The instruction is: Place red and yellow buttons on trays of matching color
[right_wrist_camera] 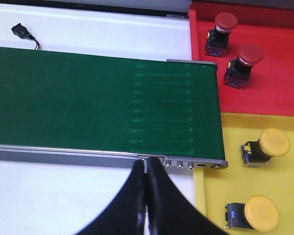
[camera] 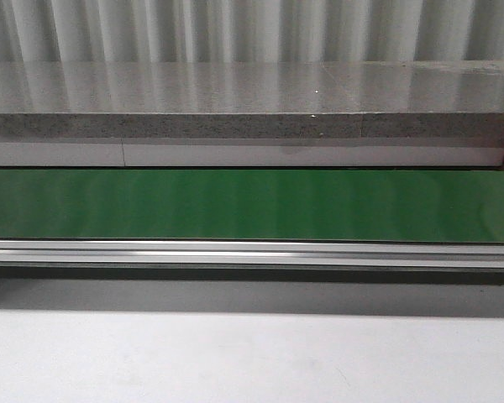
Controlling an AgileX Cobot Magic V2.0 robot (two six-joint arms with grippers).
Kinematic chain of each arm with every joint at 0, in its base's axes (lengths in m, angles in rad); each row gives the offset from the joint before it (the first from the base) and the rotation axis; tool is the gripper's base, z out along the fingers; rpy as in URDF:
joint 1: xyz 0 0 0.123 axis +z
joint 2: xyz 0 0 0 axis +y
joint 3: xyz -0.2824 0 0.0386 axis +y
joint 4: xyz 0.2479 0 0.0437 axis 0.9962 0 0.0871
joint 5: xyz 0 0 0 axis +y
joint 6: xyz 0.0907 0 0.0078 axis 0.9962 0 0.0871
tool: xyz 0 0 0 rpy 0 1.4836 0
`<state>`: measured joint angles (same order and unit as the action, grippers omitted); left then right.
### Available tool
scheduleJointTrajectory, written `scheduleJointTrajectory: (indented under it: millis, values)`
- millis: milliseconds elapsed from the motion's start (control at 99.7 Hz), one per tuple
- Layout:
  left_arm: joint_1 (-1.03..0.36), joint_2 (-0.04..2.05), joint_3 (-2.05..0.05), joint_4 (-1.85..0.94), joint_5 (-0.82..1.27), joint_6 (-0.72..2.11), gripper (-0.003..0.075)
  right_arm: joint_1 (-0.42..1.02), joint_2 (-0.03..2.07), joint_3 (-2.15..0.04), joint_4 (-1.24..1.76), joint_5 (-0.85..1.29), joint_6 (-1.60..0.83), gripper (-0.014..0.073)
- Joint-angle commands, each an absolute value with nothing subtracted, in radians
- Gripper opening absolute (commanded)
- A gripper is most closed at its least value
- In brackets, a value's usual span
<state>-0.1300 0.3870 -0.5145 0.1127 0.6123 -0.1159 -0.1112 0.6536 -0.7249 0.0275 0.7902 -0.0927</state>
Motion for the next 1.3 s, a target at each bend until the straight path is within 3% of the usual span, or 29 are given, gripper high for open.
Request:
scheduleJointTrajectory:
  millis: [0,140,231,461,662,912,1294]
  values:
    - [-0.138,0.393,-0.542,0.116,0.537,-0.119,0.0227,-0.11,0.649,-0.752,0.024,0.738,-0.102,-0.0066]
    - [-0.138,0.395,-0.542,0.116,0.531,-0.121,0.0589,-0.11,0.649,-0.752,0.024,0.738,-0.102,-0.0066]
    - [-0.138,0.411,-0.542,0.119,0.526,-0.145,0.0687,-0.11,0.649,-0.752,0.024,0.738,-0.102,-0.0066]
    - [-0.102,0.602,-0.64,0.286,0.503,-0.402,0.0638,-0.11,0.649,-0.752,0.024,0.739,-0.102,-0.0066]
    - [0.029,0.847,-0.784,0.28,0.509,-0.57,0.0638,-0.11,0.649,-0.752,0.024,0.739,-0.102,-0.0066]
    - [0.189,1.114,-0.883,0.155,0.469,-0.575,0.0638,-0.11,0.649,-0.752,0.024,0.739,-0.102,-0.0066]
    - [0.268,1.415,-0.97,0.102,0.4,-0.575,0.0638,-0.11,0.649,-0.752,0.024,0.739,-0.102,-0.0066]
